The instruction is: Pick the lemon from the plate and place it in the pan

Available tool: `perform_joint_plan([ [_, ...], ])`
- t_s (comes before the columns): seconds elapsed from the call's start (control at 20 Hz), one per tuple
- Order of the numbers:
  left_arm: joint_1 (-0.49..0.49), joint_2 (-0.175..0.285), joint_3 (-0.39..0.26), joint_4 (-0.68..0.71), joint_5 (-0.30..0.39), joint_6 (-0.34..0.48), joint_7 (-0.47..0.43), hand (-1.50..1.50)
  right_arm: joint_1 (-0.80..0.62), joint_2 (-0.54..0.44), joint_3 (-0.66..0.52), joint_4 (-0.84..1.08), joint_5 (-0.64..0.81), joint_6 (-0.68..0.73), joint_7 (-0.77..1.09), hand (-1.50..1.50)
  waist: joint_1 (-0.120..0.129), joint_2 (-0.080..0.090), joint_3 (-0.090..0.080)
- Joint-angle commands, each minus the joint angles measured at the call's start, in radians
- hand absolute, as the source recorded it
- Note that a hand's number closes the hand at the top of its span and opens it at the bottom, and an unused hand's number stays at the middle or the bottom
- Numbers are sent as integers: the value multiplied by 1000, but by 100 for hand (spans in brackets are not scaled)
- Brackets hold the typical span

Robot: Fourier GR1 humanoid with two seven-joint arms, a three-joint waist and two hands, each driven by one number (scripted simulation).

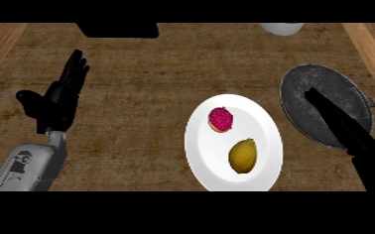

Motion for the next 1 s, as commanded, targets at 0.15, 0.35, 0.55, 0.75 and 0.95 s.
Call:
perform_joint_plan([
  [0.15, 18, -1, 27, -63, -4, -10, 60, 0, -14, 154, 196, 19, 221, 9, 173, -150, -11, -5, 2],
  [0.35, 71, 1, 30, -83, -18, -41, 19, 0, -51, 184, 106, 128, 206, 49, 143, -150, -7, -3, 2],
  [0.55, 33, 1, 57, -41, -16, -51, 29, 0, -43, 232, 145, 242, 249, 59, 115, -150, -7, -1, 2],
  [0.75, 38, -26, 56, -66, -52, -26, 59, 0, 60, 257, 167, 171, 259, 86, 93, -150, -16, -3, 2],
  [0.95, 47, -49, 50, -85, -84, -19, 59, 0, 99, 286, 147, 313, 245, 74, -73, -150, -12, -2, 3],
])
